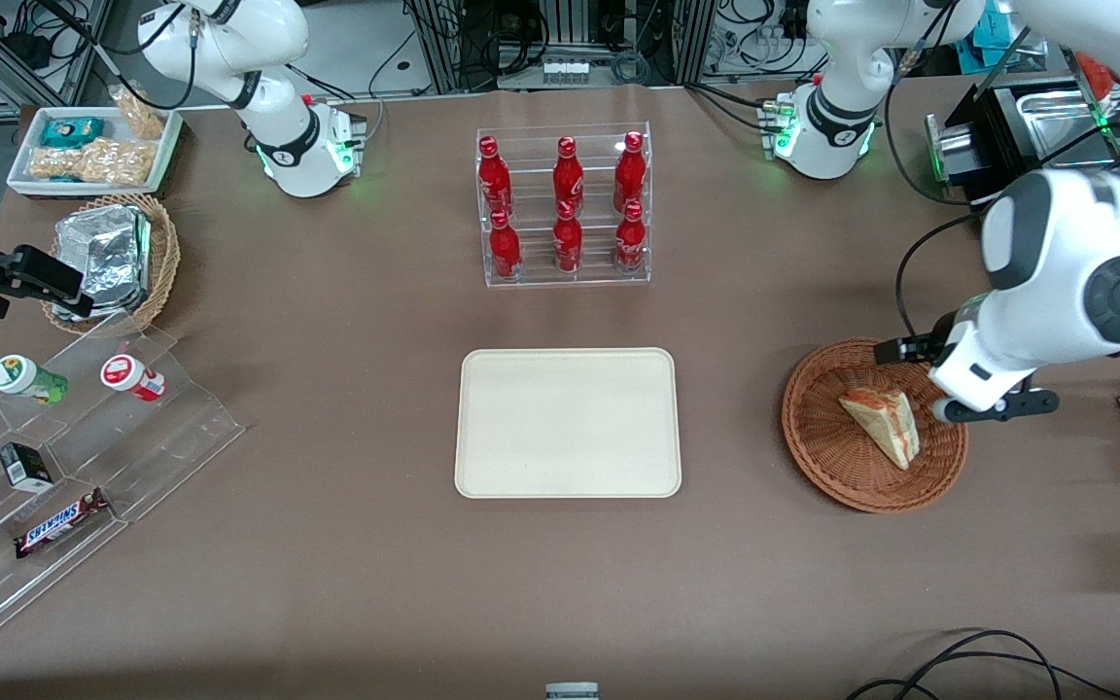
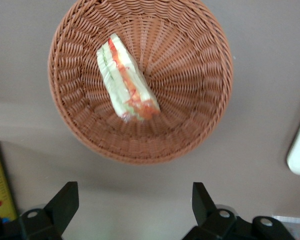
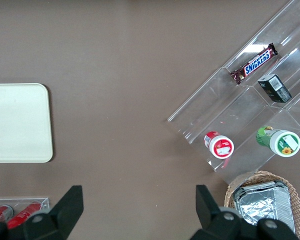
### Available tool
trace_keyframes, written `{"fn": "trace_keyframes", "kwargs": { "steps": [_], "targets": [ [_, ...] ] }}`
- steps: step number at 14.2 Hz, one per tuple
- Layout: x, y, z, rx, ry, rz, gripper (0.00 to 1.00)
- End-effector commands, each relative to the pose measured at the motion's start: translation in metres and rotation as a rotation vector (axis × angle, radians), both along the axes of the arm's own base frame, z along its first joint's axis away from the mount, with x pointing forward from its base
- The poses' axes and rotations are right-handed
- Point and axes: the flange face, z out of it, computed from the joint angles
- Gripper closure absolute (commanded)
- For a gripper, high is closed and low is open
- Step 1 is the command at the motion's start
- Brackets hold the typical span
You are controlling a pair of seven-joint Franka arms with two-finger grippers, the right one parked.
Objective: Place sandwich from basket to tray
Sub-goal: 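Lower the open left gripper onto the sandwich in the wicker basket, then close the left gripper on the wrapped sandwich and lift it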
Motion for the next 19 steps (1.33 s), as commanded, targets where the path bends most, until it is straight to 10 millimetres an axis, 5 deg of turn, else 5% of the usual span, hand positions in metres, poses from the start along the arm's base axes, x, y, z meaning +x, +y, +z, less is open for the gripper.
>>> {"fn": "trace_keyframes", "kwargs": {
  "steps": [1, 7, 14, 17, 19],
  "targets": [
    [-0.007, 0.0, -0.021, 0.042, -0.061, 0.182, 0.0],
    [0.012, 0.011, -0.058, 0.154, -0.157, 0.682, 0.0],
    [0.024, 0.037, -0.121, 0.157, -0.145, 0.77, 0.02],
    [0.02, 0.036, -0.13, 0.137, -0.105, 0.82, 0.52],
    [0.02, 0.034, -0.129, 0.132, -0.096, 0.836, 0.72]
  ]
}}
